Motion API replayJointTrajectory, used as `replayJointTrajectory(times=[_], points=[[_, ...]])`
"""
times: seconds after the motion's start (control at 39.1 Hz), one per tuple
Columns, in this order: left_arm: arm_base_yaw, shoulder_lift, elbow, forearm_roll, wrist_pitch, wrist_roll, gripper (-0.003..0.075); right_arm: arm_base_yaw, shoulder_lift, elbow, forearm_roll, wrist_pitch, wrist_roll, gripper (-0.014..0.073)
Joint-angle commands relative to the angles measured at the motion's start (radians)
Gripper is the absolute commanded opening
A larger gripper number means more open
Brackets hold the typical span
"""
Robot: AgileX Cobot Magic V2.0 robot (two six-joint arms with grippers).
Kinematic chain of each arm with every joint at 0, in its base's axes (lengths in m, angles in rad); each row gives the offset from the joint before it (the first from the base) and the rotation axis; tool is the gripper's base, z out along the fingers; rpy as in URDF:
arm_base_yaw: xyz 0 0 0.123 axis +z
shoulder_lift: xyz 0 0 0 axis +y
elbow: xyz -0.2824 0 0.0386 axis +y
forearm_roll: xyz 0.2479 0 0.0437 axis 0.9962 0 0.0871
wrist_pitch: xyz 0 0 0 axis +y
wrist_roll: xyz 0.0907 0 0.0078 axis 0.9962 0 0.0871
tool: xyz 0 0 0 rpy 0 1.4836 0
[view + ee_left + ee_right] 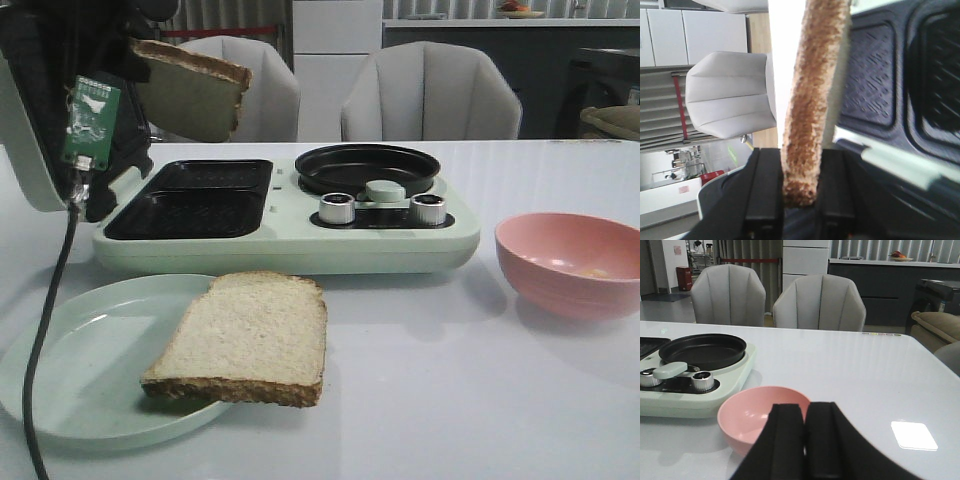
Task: Make breakfast with bread and shrimp
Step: 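Lift the bread slice with the left gripper onto the sandwich maker plate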
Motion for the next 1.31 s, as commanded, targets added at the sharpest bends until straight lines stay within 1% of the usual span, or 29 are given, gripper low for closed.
replayJointTrajectory(times=[0.0, 0.13, 0.2, 0.41, 0.64, 0.92, 1.05, 1.15, 1.28], points=[[0.024, 0.032, -0.103, 0.015, -0.068, -0.068, 0.0184, -0.008, -0.022, -0.019, -0.014, -0.088, 0.003, 0.0152], [0.047, 0.121, -0.175, 0.009, -0.116, -0.079, 0.0184, -0.008, -0.022, -0.019, -0.014, -0.088, 0.003, 0.0152], [0.064, 0.169, -0.207, 0.009, -0.127, -0.113, 0.0184, -0.008, -0.022, -0.019, -0.014, -0.088, 0.003, 0.0152], [0.094, 0.245, -0.223, 0.011, -0.148, -0.123, 0.0184, -0.008, -0.022, -0.019, -0.014, -0.088, 0.003, 0.0152], [0.096, 0.282, -0.22, 0.011, -0.123, -0.128, 0.0186, -0.008, -0.022, -0.019, -0.014, -0.088, 0.003, 0.0152], [0.096, 0.319, -0.217, -0.035, -0.108, -0.128, 0.0189, -0.008, -0.022, -0.019, -0.014, -0.088, 0.003, 0.0152], [0.096, 0.328, -0.214, -0.089, -0.083, -0.13, 0.0189, -0.008, -0.022, -0.019, -0.014, -0.088, 0.003, 0.0152], [0.096, 0.328, -0.21, -0.095, -0.068, -0.13, 0.0202, -0.008, -0.022, -0.019, -0.014, -0.088, 0.003, 0.0152], [0.096, 0.328, -0.206, -0.124, -0.012, -0.13, 0.0218, -0.008, -0.022, -0.019, -0.014, -0.088, 0.003, 0.0152]])
